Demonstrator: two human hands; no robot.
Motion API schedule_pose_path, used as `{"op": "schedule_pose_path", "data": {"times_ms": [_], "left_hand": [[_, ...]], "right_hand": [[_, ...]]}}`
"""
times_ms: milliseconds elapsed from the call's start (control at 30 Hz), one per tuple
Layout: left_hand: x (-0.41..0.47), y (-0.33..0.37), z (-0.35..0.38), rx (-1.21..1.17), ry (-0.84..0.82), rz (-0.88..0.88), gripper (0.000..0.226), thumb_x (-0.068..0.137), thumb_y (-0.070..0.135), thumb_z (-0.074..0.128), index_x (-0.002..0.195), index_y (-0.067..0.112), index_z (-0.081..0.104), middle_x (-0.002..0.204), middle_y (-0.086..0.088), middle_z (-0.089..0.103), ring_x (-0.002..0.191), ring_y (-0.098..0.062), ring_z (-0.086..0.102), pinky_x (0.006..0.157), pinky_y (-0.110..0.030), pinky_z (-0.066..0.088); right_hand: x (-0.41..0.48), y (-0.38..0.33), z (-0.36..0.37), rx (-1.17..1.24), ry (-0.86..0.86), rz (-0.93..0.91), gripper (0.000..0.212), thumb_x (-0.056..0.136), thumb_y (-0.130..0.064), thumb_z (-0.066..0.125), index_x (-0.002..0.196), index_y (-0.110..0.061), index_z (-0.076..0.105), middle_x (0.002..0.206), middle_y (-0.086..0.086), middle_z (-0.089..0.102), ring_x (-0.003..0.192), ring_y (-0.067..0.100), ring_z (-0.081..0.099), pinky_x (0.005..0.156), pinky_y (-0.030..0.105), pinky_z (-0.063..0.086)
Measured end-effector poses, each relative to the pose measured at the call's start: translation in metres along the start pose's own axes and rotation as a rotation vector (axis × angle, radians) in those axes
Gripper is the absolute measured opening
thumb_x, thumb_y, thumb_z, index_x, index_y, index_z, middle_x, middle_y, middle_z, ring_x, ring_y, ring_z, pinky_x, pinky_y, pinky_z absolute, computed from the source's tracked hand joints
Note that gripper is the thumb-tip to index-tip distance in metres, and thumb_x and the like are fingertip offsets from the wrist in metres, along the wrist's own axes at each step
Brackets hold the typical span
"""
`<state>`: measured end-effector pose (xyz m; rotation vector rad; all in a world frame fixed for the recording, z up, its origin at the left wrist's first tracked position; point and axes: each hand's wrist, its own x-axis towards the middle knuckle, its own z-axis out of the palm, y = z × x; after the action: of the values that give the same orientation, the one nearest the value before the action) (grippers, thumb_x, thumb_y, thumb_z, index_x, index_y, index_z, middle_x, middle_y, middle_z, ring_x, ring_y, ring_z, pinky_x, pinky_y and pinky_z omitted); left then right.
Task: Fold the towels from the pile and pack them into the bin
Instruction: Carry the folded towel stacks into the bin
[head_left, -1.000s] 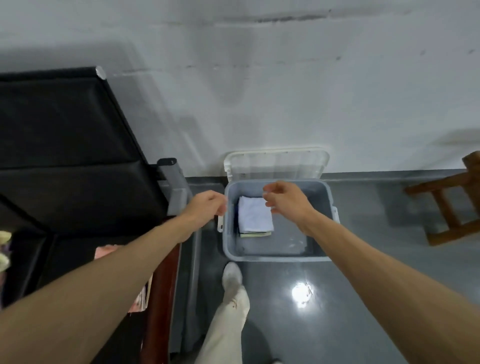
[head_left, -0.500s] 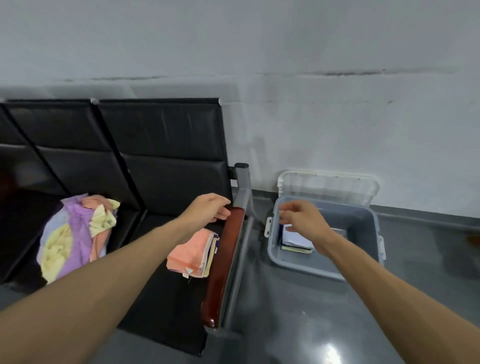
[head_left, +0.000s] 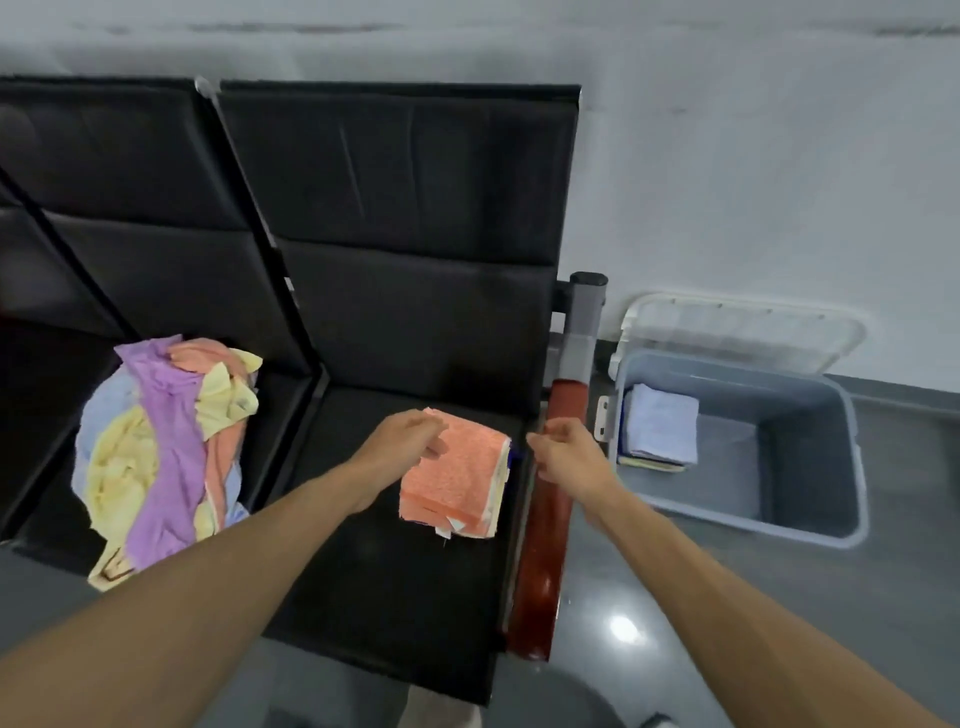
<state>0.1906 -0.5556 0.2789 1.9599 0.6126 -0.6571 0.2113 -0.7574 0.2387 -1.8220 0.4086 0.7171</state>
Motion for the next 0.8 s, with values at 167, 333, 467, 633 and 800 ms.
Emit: {"op": "schedule_pose_path", "data": {"times_ms": [167, 333, 467, 633, 800], "left_hand": [[0.079, -0.060, -0.024, 0.093, -0.085, -0.061, 0.026, 0.093, 0.028, 0.050, 0.117, 0.022, 0.058, 0.110, 0.001, 0.064, 0.101, -0.011, 0.060, 0.099, -0.036, 0.046], [0.139, -0.110, -0.012, 0.086, -0.141, -0.181, 0.062, 0.095, 0.029, 0.055, 0.148, 0.019, 0.027, 0.135, -0.003, 0.047, 0.097, -0.007, 0.050, 0.080, -0.020, 0.040], [0.180, -0.147, 0.009, 0.012, -0.127, -0.292, 0.099, 0.087, 0.045, 0.066, 0.155, 0.021, -0.002, 0.157, -0.008, 0.019, 0.137, -0.026, 0.034, 0.107, -0.041, 0.032], [0.230, -0.178, 0.034, -0.126, -0.202, -0.335, 0.133, 0.059, 0.078, 0.068, 0.153, 0.029, -0.012, 0.153, -0.006, 0.031, 0.133, -0.026, 0.042, 0.111, -0.050, 0.036], [0.254, -0.203, 0.046, -0.081, -0.107, -0.263, 0.125, 0.052, 0.090, 0.059, 0.151, 0.030, 0.012, 0.146, -0.003, 0.035, 0.129, -0.024, 0.043, 0.108, -0.051, 0.038]], "right_hand": [[0.052, 0.020, 0.070, -0.026, 0.067, 0.170, 0.061, 0.096, -0.036, 0.056, 0.143, -0.010, 0.028, 0.127, 0.004, 0.054, 0.116, 0.020, 0.053, 0.097, 0.032, 0.042], [0.089, 0.061, 0.100, -0.048, 0.091, 0.257, 0.068, 0.096, -0.037, 0.055, 0.146, -0.007, 0.022, 0.142, 0.008, 0.042, 0.124, 0.021, 0.046, 0.092, 0.025, 0.034], [0.125, 0.102, 0.131, -0.014, 0.106, 0.349, 0.083, 0.089, -0.051, 0.059, 0.147, -0.007, 0.018, 0.145, 0.009, 0.036, 0.126, 0.026, 0.047, 0.094, 0.031, 0.040], [0.165, 0.138, 0.159, 0.018, 0.161, 0.361, 0.094, 0.079, -0.071, 0.058, 0.142, -0.008, 0.025, 0.134, 0.004, 0.039, 0.118, 0.026, 0.051, 0.096, 0.039, 0.045], [0.207, 0.193, 0.178, 0.123, 0.174, 0.326, 0.123, 0.037, -0.101, 0.051, 0.132, -0.022, 0.046, 0.121, 0.002, 0.059, 0.107, 0.025, 0.060, 0.095, 0.048, 0.049]]}}
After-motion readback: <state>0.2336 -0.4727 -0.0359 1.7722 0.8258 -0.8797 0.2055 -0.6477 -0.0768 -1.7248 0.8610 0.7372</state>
